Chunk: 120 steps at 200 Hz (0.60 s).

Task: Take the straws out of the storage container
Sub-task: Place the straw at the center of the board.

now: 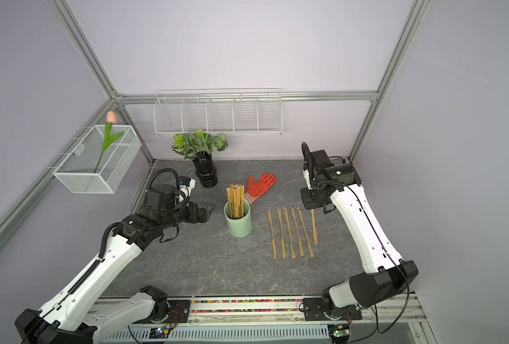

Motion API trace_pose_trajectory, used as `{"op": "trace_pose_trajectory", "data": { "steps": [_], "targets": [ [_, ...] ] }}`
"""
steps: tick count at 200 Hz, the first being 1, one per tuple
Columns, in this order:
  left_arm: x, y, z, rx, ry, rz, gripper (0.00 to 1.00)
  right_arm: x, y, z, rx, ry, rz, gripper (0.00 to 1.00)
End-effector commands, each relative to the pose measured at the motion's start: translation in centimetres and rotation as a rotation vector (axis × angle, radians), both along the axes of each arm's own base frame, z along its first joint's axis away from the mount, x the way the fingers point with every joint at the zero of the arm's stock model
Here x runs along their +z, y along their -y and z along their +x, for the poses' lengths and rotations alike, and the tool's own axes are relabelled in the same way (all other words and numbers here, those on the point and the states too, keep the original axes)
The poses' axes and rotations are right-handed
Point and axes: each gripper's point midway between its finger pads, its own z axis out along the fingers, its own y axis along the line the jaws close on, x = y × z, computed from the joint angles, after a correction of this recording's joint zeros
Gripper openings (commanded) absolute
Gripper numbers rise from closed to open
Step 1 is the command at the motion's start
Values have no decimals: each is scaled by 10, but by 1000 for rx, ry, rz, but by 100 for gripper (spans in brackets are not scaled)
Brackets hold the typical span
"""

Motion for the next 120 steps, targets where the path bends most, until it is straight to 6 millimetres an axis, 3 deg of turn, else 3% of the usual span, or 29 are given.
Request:
{"op": "trace_pose_trajectory", "data": {
  "steps": [1,120],
  "targets": [
    [7,0,-3,-8,18,0,100,-19,11,-8,-13,-98,-35,8],
    [11,-1,-4,-8,29,-5,100,-114,28,16,-103,-464,-169,9]
  ]
}}
